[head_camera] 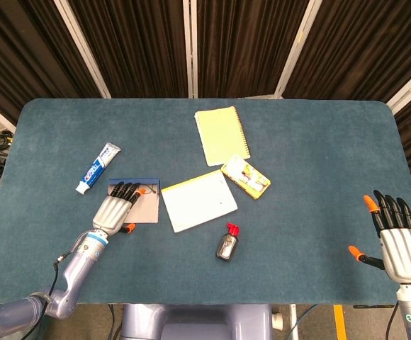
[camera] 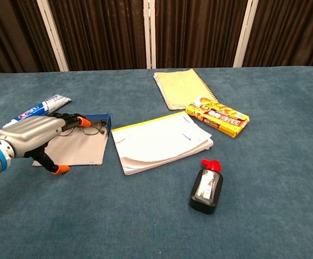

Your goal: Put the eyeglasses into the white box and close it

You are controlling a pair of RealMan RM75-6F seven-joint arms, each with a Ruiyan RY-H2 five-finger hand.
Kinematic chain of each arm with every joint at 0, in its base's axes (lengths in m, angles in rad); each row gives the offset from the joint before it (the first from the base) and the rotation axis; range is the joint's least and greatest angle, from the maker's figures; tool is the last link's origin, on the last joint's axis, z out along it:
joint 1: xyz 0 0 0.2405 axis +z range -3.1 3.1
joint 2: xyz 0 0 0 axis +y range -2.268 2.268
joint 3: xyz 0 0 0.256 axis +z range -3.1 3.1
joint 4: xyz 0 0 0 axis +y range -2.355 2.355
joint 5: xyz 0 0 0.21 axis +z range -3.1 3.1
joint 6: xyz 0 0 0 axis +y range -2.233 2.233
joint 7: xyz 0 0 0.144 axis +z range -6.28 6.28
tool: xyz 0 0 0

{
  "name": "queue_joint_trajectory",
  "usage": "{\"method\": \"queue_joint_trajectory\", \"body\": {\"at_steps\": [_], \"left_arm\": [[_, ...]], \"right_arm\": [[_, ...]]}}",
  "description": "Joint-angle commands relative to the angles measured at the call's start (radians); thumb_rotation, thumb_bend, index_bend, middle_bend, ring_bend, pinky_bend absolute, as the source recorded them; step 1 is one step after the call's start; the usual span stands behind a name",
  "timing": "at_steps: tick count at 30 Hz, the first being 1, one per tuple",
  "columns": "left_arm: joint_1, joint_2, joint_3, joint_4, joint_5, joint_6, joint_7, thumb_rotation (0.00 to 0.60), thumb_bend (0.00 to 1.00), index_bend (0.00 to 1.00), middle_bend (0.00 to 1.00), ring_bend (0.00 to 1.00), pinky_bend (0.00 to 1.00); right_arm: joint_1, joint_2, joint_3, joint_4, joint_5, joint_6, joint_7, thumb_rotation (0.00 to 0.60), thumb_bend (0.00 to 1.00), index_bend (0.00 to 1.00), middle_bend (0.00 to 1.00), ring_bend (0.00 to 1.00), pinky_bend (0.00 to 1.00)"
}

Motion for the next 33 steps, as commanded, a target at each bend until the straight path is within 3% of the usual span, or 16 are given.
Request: {"method": "queue_joint_trajectory", "body": {"at_steps": [1,8,14,33], "left_arm": [[0.0,-0.002,-0.001,0.004,0.004,-0.001,-0.002,0.6,0.24,0.11,0.0,0.0,0.0],[-0.001,0.001,-0.004,0.005,0.012,-0.004,-0.006,0.6,0.39,0.13,0.0,0.0,0.0],[-0.001,0.006,-0.01,0.0,0.01,-0.007,-0.003,0.6,0.44,0.14,0.0,0.0,0.0],[-0.028,0.01,-0.062,-0.009,-0.031,-0.032,0.017,0.6,0.45,0.16,0.0,0.0,0.0]], "right_arm": [[0.0,0.0,0.0,0.0,-0.001,0.0,0.0,0.6,0.0,0.0,0.0,0.0,0.0],[0.0,-0.001,0.0,0.0,0.0,-0.001,0.0,0.6,0.0,0.0,0.0,0.0,0.0],[0.001,-0.001,-0.001,0.0,-0.001,-0.002,0.0,0.6,0.0,0.0,0.0,0.0,0.0],[-0.004,0.0,-0.001,0.004,0.004,0.002,0.0,0.6,0.0,0.0,0.0,0.0,0.0]]}}
